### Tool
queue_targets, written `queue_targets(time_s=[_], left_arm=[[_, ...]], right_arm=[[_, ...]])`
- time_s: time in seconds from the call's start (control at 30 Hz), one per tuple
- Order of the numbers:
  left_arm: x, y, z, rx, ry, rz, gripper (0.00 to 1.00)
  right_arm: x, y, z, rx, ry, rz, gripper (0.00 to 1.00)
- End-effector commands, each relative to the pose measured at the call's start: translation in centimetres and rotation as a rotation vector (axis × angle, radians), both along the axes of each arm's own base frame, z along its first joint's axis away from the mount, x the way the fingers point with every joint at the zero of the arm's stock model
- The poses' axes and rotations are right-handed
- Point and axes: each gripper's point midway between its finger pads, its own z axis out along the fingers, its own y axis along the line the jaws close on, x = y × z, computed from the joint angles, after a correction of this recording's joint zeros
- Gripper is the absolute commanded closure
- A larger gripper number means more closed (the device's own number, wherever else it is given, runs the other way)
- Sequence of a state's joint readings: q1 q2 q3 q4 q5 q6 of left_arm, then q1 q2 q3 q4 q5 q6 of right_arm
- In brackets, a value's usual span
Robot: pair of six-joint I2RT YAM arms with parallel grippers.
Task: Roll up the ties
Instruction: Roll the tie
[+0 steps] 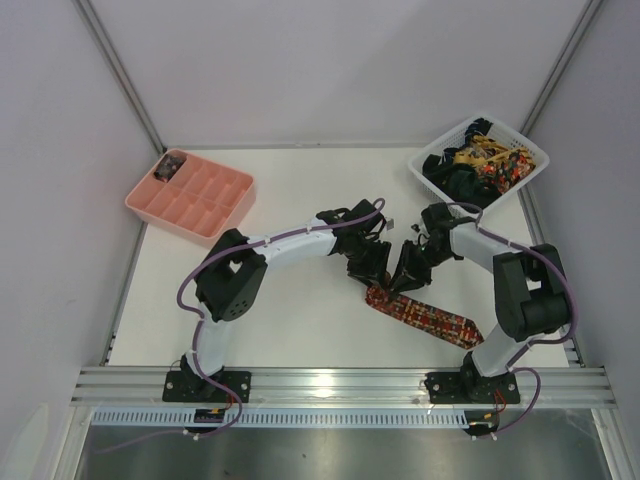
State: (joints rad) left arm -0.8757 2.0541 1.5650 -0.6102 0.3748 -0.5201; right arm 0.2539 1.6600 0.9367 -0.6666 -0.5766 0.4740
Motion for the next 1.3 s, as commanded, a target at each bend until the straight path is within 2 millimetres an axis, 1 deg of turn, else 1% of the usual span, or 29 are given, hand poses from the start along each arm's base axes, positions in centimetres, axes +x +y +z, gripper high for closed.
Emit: queue_targets(time_s=[0.0,0.03,0.13,0.2,0.27,0.3,0.37,0.4,0.6,0.67,0.83,0.93,0.97,1.13,1.17,1.2,1.27], left_arm=[[-0.1,-1.3,2.3,-0.067,-0.041,-0.032,0.54],[-0.1,-1.3,2.2,-0.065,-0.039,-0.033,0.54],[0.0,-1.3,2.4,-0.068,-0.047,-0.036,0.53],[0.0,-1.3,2.5,-0.069,-0.054,-0.036,0.53],[-0.1,-1.3,2.4,-0.066,-0.055,-0.040,0.53],[0.0,-1.4,2.4,-0.066,-0.055,-0.040,0.53],[0.0,-1.4,2.4,-0.065,-0.052,-0.039,0.53],[0.0,-1.5,2.5,-0.069,-0.055,-0.041,0.53],[0.2,-1.7,2.6,-0.069,-0.062,-0.041,0.52],[0.1,-1.6,2.5,-0.068,-0.060,-0.042,0.51],[0.0,-1.4,2.2,-0.061,-0.049,-0.037,0.51],[0.0,-1.1,2.2,-0.065,-0.040,-0.020,0.51],[0.1,-0.7,1.8,-0.062,-0.035,-0.007,0.50],[0.9,1.4,2.0,-0.057,-0.037,0.054,0.48],[1.4,1.9,2.6,-0.066,-0.051,0.070,0.48],[1.4,2.6,2.1,-0.049,-0.054,0.081,0.48],[1.9,3.4,2.9,-0.052,-0.075,0.100,0.48]], right_arm=[[1.7,-0.5,2.2,-0.008,-0.066,-0.016,0.72],[2.0,-0.5,2.4,-0.008,-0.066,-0.023,0.65],[2.5,-0.4,3.0,0.013,-0.050,-0.070,0.58],[2.8,-0.5,3.5,0.015,-0.054,-0.100,0.48],[3.5,-0.3,4.0,0.025,-0.061,-0.133,0.40],[3.6,-0.5,4.0,0.018,-0.063,-0.141,0.40],[3.9,-0.5,4.0,0.021,-0.065,-0.148,0.39],[3.7,-0.3,4.0,0.034,-0.055,-0.147,0.39],[2.8,0.1,2.6,0.074,-0.019,-0.152,0.42],[3.0,0.2,2.4,0.083,-0.036,-0.154,0.42],[2.5,0.4,1.1,0.097,-0.017,-0.152,0.44],[2.6,1.0,1.3,0.140,-0.011,-0.164,0.45],[2.6,1.1,1.4,0.147,-0.012,-0.164,0.45],[2.9,1.4,1.4,0.153,-0.009,-0.169,0.45],[2.9,1.4,1.3,0.153,-0.008,-0.169,0.46],[3.0,1.4,1.3,0.154,-0.007,-0.168,0.46],[3.0,1.7,1.1,0.158,0.000,-0.160,0.46]])
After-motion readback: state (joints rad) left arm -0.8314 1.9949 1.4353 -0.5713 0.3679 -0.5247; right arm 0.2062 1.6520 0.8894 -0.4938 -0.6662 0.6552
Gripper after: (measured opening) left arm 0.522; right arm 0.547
